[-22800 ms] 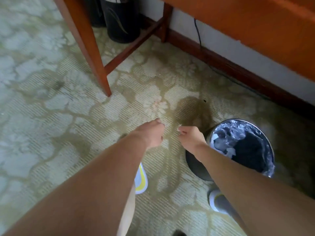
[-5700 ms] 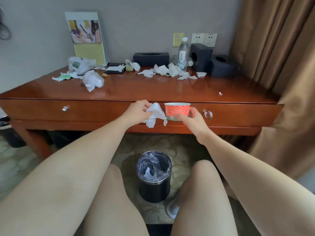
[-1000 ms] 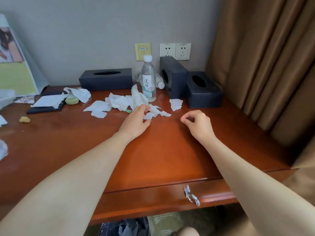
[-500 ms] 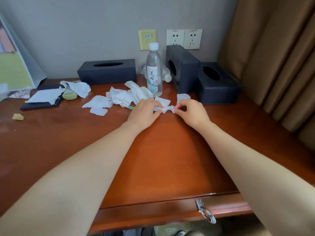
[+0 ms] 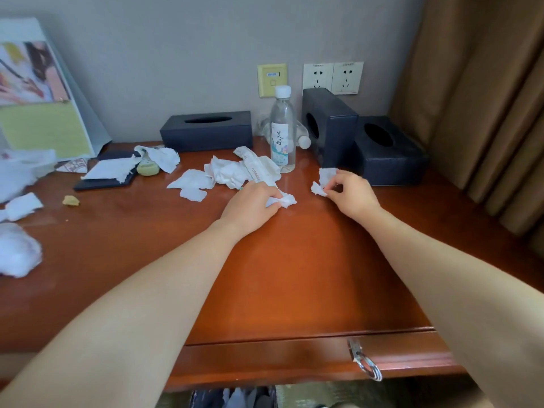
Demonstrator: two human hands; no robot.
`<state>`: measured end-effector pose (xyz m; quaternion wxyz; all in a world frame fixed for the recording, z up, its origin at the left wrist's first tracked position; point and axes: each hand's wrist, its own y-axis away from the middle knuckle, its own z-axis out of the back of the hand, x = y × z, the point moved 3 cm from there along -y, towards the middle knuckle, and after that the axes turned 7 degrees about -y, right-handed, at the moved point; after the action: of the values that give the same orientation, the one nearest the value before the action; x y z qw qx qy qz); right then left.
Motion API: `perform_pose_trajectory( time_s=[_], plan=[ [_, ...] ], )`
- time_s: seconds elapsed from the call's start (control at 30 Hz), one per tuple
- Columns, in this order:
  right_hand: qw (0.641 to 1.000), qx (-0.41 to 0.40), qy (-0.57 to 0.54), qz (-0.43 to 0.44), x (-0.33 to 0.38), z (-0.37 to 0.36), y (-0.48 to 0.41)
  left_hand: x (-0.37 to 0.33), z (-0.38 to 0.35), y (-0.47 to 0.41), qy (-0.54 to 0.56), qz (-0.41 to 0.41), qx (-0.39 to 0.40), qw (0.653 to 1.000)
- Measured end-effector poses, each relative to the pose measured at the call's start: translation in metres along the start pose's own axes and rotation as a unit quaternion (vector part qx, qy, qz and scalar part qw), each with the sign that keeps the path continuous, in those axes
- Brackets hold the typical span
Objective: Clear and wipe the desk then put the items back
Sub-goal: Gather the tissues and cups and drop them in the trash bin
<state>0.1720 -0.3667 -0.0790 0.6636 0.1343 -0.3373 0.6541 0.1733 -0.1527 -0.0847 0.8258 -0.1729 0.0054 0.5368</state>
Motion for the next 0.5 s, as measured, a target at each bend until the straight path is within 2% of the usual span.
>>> perform_pose_trajectory(
  time_s=[0.13, 0.23, 0.33, 0.5],
  plan=[
    [0.999, 0.043, 0.018, -0.019, 0.003, -0.007, -0.013, 0.001, -0.003, -0.003, 0.024, 0.007, -0.004, 1.000],
    [0.998, 0.010, 0.064, -0.022, 0.005, -0.007, -0.017, 0.003, -0.006, -0.006, 0.041, 0.015, -0.011, 0.999],
    [0.994, -0.027, 0.109, 0.019, 0.006, -0.009, -0.016, 0.005, -0.009, -0.006, 0.045, 0.016, -0.021, 0.999],
    [0.998, -0.012, 0.057, 0.030, 0.004, -0.009, -0.008, 0.005, -0.010, -0.005, 0.046, 0.011, -0.026, 0.999]
  ],
)
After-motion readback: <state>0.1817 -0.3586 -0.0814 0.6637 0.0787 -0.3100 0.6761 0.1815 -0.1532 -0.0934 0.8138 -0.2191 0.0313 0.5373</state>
